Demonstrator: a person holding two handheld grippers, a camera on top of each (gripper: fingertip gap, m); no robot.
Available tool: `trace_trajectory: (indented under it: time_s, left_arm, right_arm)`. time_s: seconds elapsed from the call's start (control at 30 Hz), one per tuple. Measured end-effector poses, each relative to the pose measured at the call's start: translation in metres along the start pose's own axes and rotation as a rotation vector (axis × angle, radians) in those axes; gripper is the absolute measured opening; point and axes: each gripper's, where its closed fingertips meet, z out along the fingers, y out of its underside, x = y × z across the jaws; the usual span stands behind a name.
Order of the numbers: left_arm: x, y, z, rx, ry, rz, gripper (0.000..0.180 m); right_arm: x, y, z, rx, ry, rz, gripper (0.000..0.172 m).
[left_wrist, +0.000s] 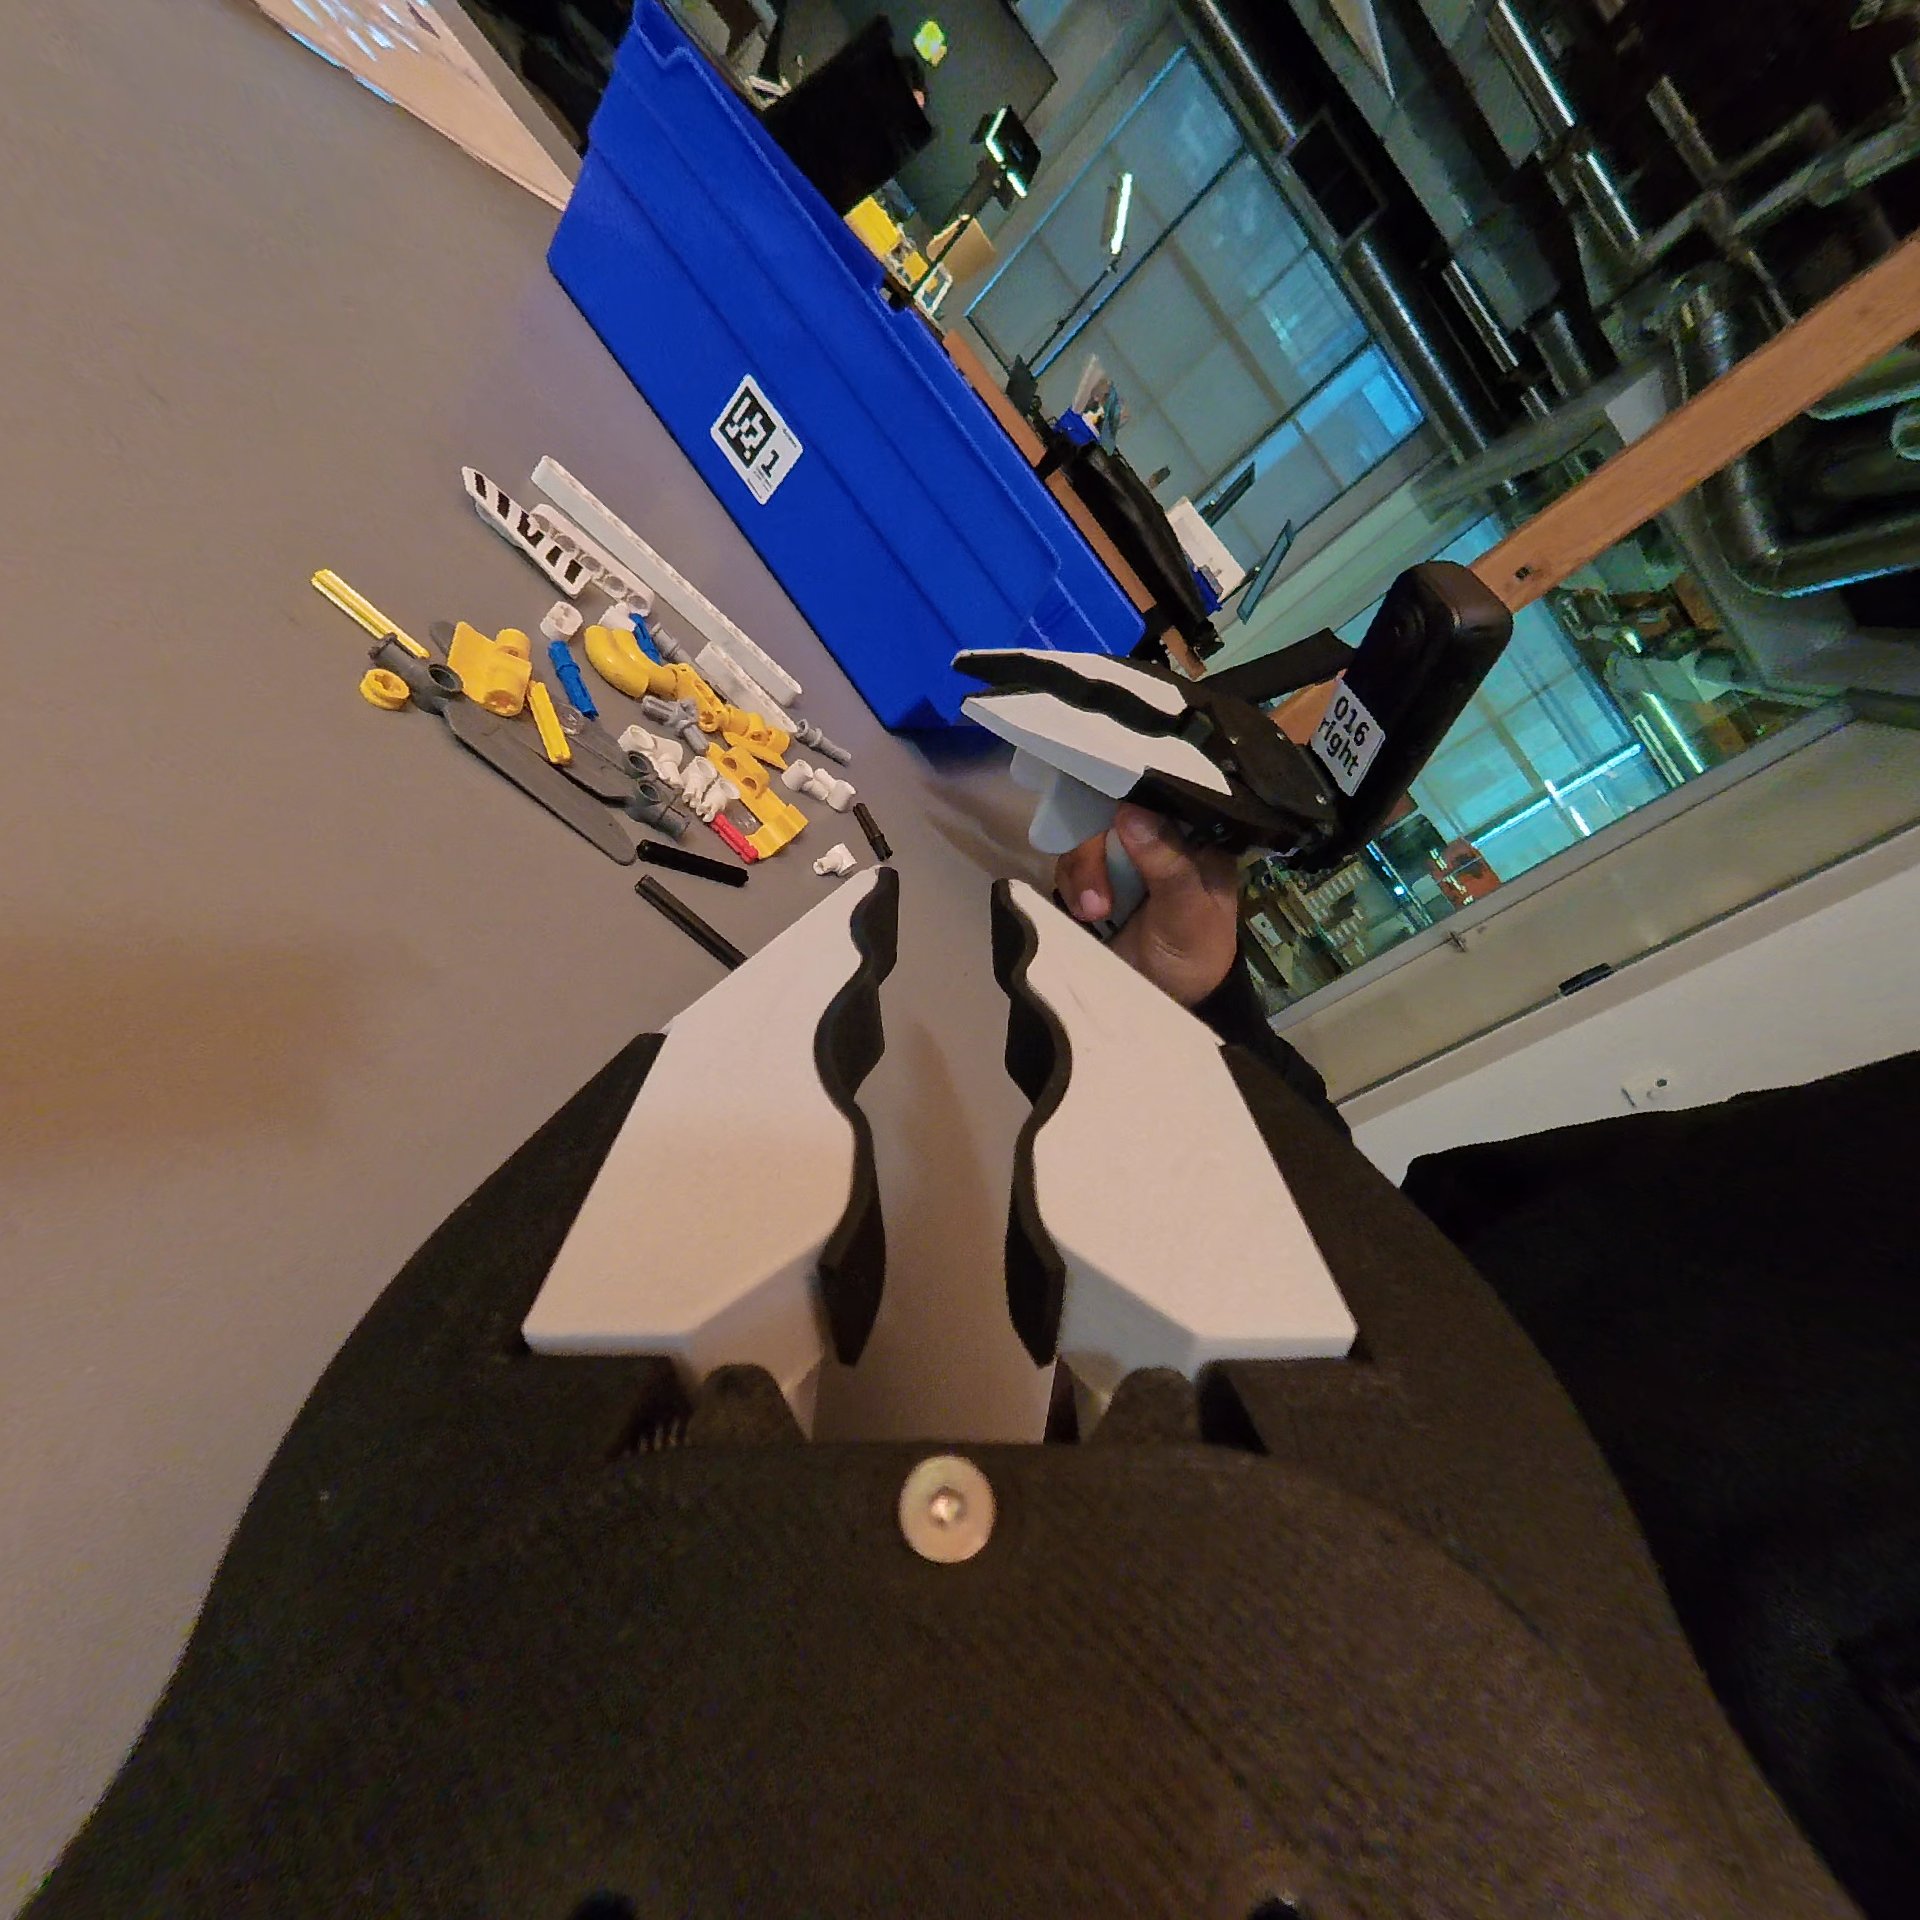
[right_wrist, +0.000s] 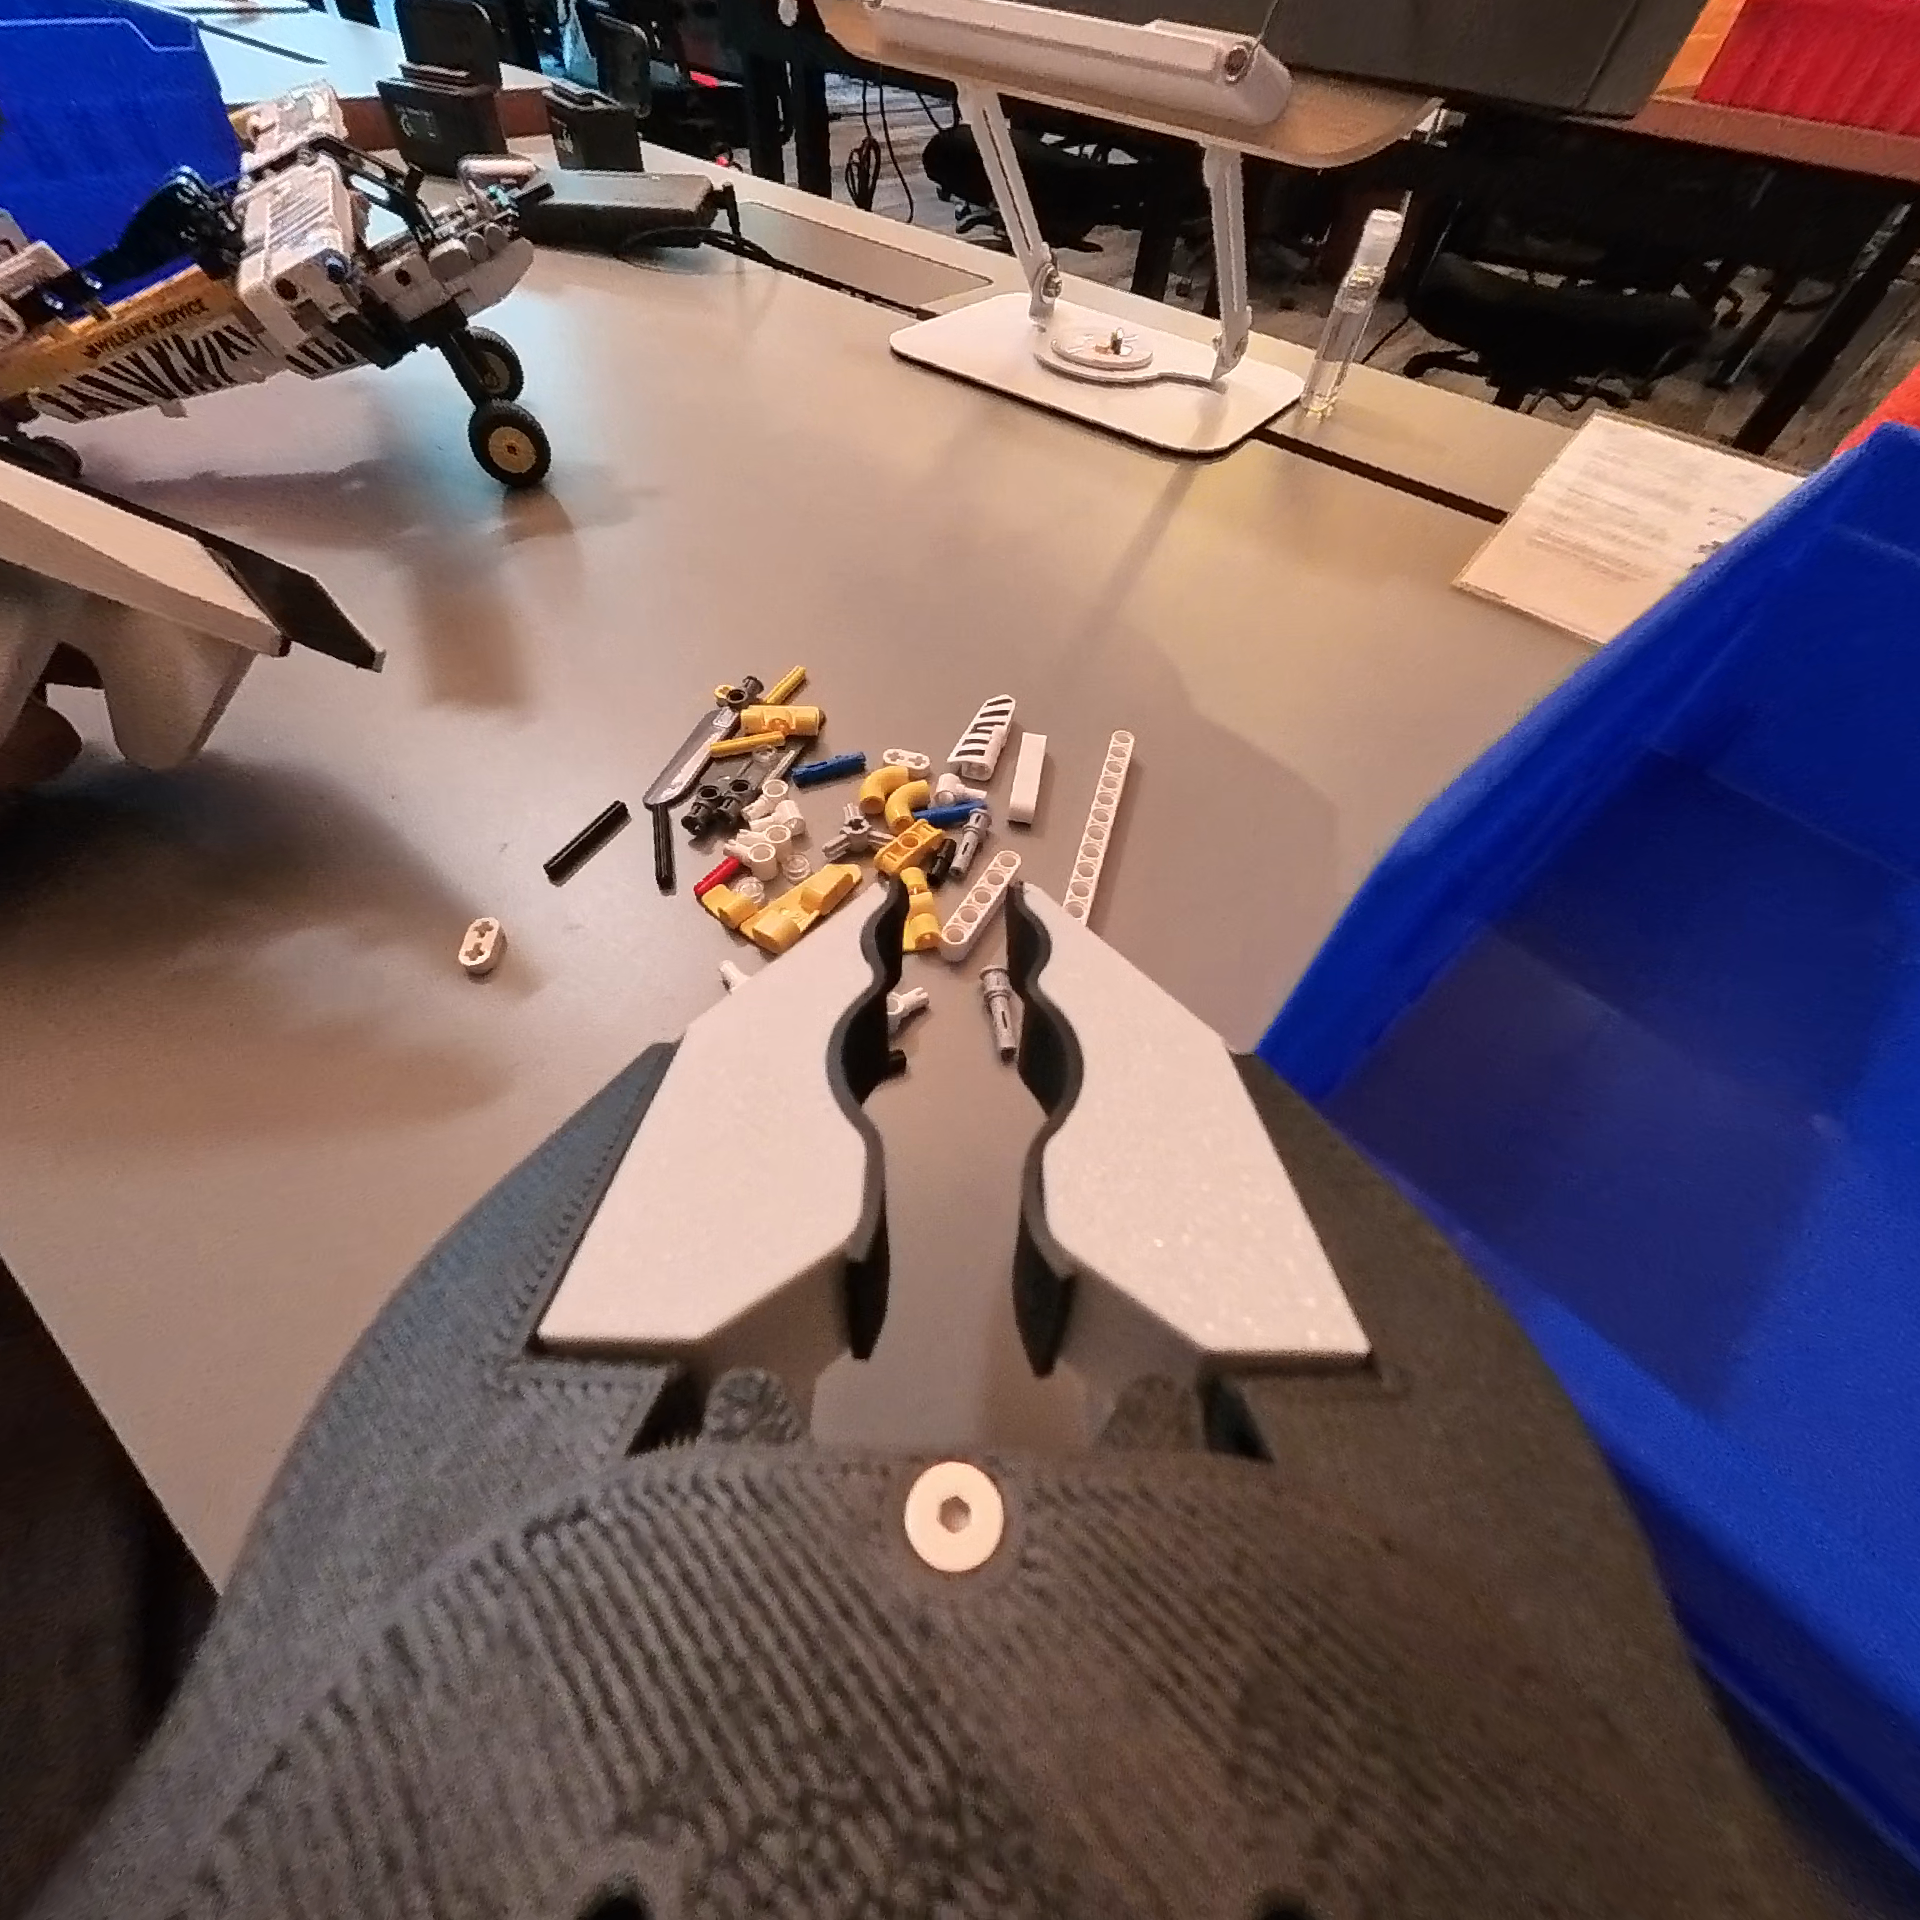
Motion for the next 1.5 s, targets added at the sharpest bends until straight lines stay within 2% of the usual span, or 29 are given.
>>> trace_trajectory:
  time_s: [1.03,1.3,1.43,1.5]
  left_arm:
    - [0.000,-0.001,0.000,0.006,0.014,-0.019,0.016]
    - [0.000,-0.001,0.000,0.007,0.015,-0.023,0.017]
    - [-0.001,-0.002,0.001,0.009,0.015,-0.023,0.017]
    - [0.000,-0.002,0.001,0.011,0.018,-0.023,0.017]
  right_arm:
    - [-0.005,0.006,0.005,-0.050,-0.010,-0.036,0.016]
    - [-0.003,0.005,0.007,-0.048,0.036,-0.062,0.015]
    - [-0.038,-0.023,0.024,0.049,-0.078,-0.041,0.017]
    - [-0.057,-0.028,0.047,0.008,-0.168,-0.042,0.024]
